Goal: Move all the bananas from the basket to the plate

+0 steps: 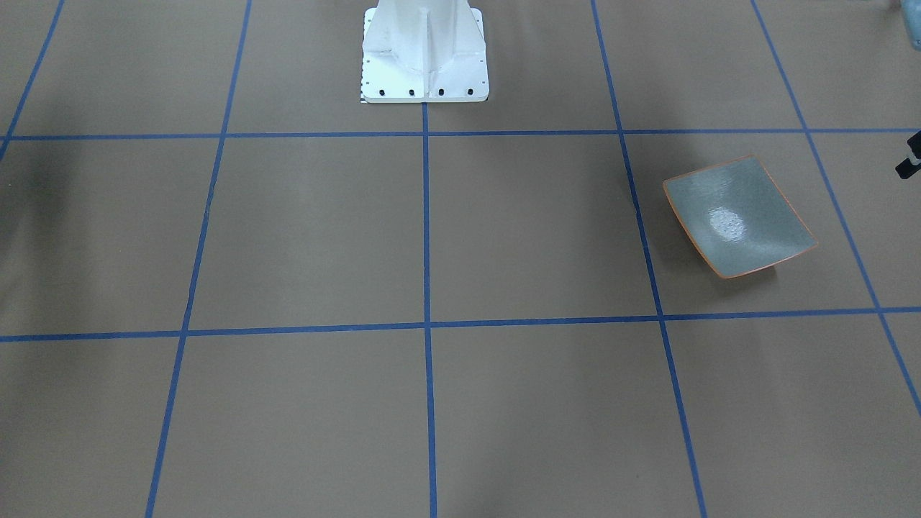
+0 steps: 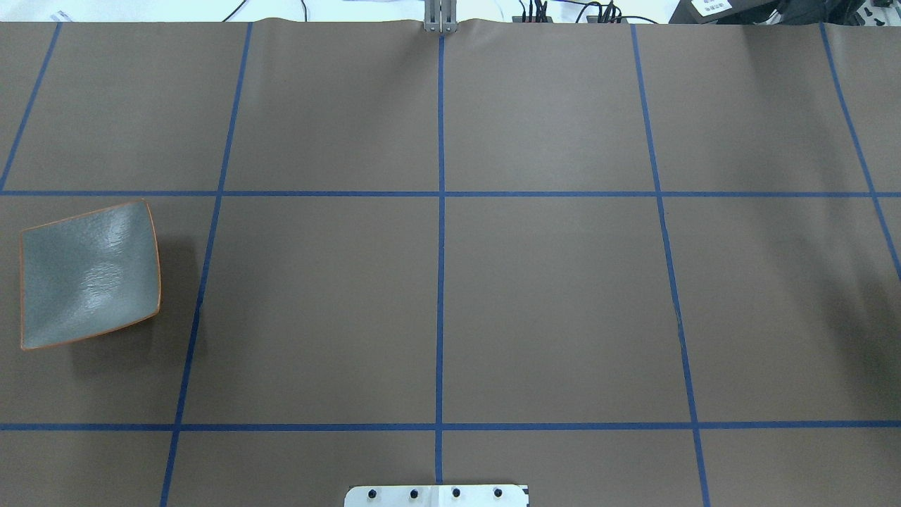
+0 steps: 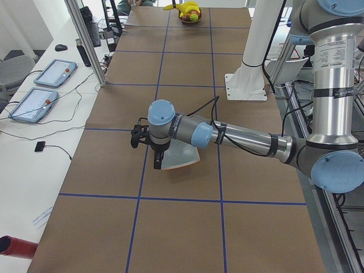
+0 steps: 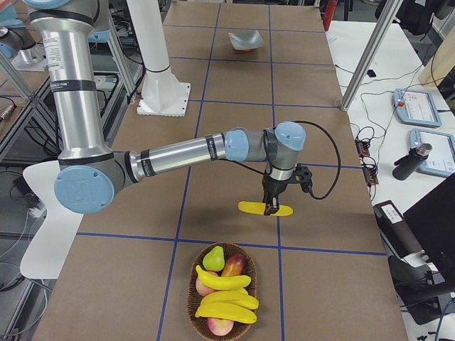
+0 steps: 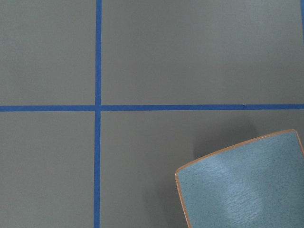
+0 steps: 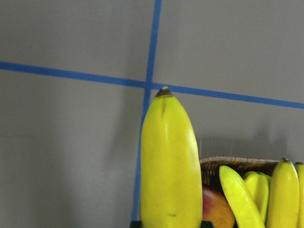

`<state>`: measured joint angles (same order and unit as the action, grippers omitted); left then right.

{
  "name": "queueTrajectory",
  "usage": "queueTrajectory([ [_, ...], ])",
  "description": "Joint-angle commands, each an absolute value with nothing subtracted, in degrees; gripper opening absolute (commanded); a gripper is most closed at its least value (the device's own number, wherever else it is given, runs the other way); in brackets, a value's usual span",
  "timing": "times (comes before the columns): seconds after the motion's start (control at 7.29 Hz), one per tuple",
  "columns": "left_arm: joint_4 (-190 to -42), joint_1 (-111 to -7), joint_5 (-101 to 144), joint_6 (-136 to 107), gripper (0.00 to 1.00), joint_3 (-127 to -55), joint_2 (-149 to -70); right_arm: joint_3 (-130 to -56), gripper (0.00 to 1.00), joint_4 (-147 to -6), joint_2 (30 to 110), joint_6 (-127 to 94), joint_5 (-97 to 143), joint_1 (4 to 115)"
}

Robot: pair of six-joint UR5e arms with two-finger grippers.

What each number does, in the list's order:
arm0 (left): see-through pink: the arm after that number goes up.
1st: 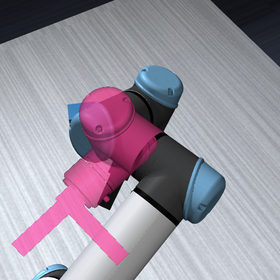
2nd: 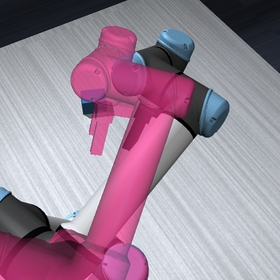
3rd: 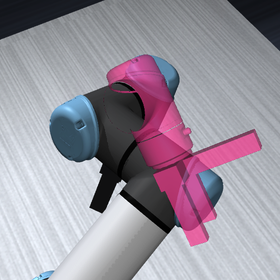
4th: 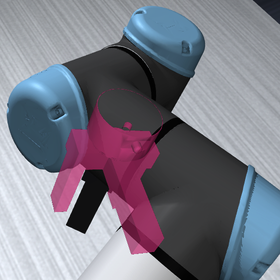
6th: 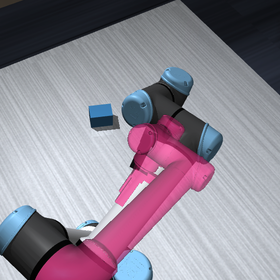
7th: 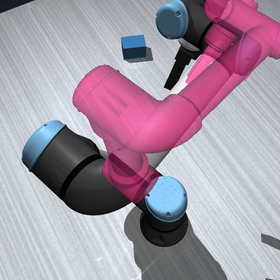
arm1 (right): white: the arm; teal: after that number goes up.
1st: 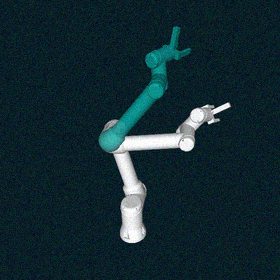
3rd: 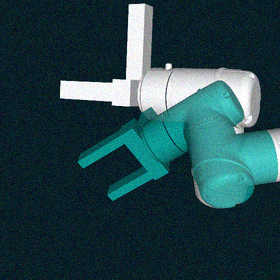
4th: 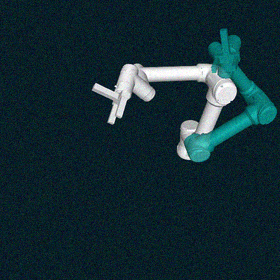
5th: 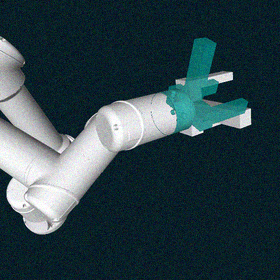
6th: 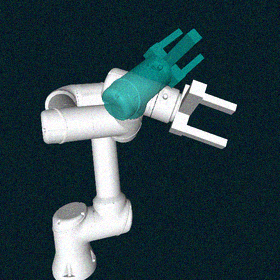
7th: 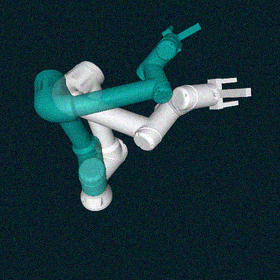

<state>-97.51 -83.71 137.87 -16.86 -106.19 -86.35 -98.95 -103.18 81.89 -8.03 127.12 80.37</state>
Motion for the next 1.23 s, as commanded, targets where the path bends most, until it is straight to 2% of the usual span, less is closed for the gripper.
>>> queueTrajectory([
  [0.0,-98.87,-80.88,137.90,-22.03,1.00,-105.82,-90.42,-99.75,0.00,-96.55,76.22,-25.66,131.13,72.82],
  [0.55,-102.29,-72.72,139.30,-41.09,1.00,-101.70,-105.00,-98.88,0.00,-76.17,64.80,-58.90,131.31,57.68],
  [0.82,-111.22,-66.47,139.57,-48.73,1.00,-100.64,-107.65,-98.79,0.00,-67.97,61.54,-66.57,131.39,55.29],
  [1.1,-115.99,-60.67,139.57,-60.94,1.00,-98.89,-114.48,-98.61,0.00,-57.97,59.68,-76.76,125.29,50.22],
])
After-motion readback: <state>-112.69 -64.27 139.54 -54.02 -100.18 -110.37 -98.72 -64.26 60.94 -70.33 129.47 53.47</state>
